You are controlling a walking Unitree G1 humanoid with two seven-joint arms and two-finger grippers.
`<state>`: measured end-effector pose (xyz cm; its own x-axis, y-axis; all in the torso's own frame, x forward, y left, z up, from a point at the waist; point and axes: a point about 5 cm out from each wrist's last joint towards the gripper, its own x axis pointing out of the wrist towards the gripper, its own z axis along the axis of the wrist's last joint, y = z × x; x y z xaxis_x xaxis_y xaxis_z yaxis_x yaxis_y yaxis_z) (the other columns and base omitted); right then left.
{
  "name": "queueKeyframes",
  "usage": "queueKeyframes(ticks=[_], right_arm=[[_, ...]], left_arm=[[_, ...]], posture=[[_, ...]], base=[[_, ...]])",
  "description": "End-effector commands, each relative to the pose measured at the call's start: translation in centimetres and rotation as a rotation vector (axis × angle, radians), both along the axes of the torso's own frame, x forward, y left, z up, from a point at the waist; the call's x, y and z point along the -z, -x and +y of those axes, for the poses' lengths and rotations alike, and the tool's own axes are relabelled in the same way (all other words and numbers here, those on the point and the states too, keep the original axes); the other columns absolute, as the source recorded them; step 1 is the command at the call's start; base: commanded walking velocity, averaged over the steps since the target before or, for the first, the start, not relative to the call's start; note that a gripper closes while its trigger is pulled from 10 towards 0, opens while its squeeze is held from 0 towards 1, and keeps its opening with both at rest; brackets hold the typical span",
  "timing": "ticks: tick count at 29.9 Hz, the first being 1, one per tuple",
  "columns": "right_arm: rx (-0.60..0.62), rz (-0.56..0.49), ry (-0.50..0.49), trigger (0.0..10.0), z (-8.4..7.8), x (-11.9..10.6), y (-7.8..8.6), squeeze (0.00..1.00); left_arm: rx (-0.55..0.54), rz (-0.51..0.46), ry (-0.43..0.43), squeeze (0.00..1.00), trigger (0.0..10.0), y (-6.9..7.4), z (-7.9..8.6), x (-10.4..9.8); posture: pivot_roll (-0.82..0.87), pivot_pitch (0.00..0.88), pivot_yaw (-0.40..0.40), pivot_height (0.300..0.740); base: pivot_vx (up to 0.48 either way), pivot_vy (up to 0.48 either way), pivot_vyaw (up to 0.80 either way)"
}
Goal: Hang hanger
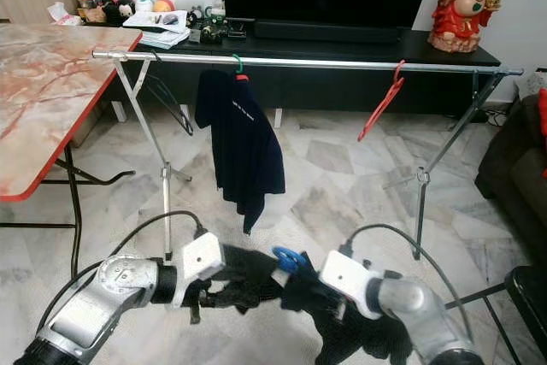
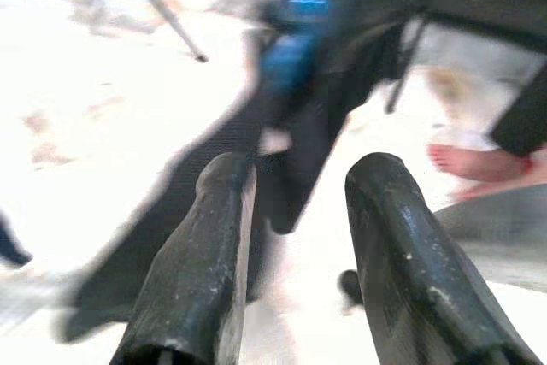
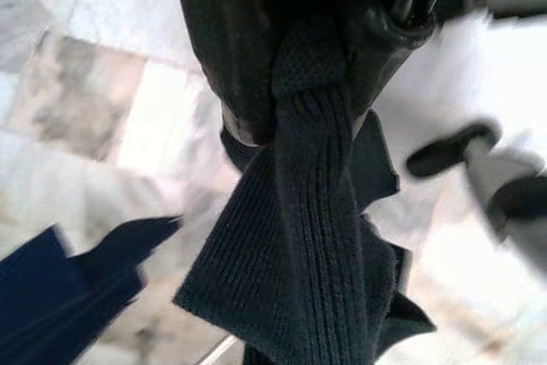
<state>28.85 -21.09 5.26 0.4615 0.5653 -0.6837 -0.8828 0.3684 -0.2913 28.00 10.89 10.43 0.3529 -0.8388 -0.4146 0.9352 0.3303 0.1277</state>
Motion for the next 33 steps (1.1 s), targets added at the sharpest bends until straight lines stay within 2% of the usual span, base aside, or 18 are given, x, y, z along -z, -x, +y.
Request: queueKeyframes(ticks=[1, 4, 10, 21, 22, 28, 33], right_arm=[[-0.048, -0.003, -0.004, 0.0, 0.0, -0.4, -0.1, 0.0], [-0.08, -0.005, -0.033, 0.0, 0.3, -0.9, -0.2, 0.0], [-0.141, 0.01, -0.085, 0.0, 1.3, -1.2, -0.4, 0.0], [-0.219, 0.046, -0.12, 0.0, 1.9, -1.5, 0.1, 0.0], [-0.221, 0.042, -0.125, 0.0, 2.0, -1.6, 0.0, 0.0], [-0.237, 0.025, -0.158, 0.0, 2.5, -2.1, -0.2, 0.0], [-0.257, 0.025, -0.184, 0.0, 2.9, -2.5, -0.2, 0.0]], left_arm=[[0.001, -0.024, -0.063, 1.0, 10.0, -0.3, 0.5, 0.3], [0.034, -0.022, -0.133, 1.0, 10.0, -0.2, 0.9, 1.1], [0.104, 0.019, -0.107, 1.0, 10.0, -0.1, 0.3, 1.7], [0.126, -0.034, -0.072, 1.0, 10.0, -0.8, -1.4, 1.3], [0.142, -0.025, -0.069, 0.0, 10.0, -0.6, -1.6, 1.3], [0.176, 0.009, -0.069, 0.0, 10.0, -0.3, -2.0, 1.7], [0.178, 0.029, -0.019, 0.0, 10.0, -0.2, -2.7, 1.6]], posture=[[0.0, 0.039, -0.052, 0.74], [0.0, 0.039, -0.052, 0.74], [0.0, 0.029, -0.055, 0.74], [-0.01, 0.008, -0.054, 0.74], [-0.01, 0.008, -0.054, 0.74], [-0.01, 0.0, -0.051, 0.74], [-0.01, 0.0, -0.051, 0.74]], base=[[0.0, 0.0, 0.0], [0.0, 0.0, 0.0], [0.0, 0.0, 0.0], [0.0, 0.0, 0.0], [0.0, 0.0, 0.0], [0.0, 0.0, 0.0], [0.0, 0.0, 0.0]])
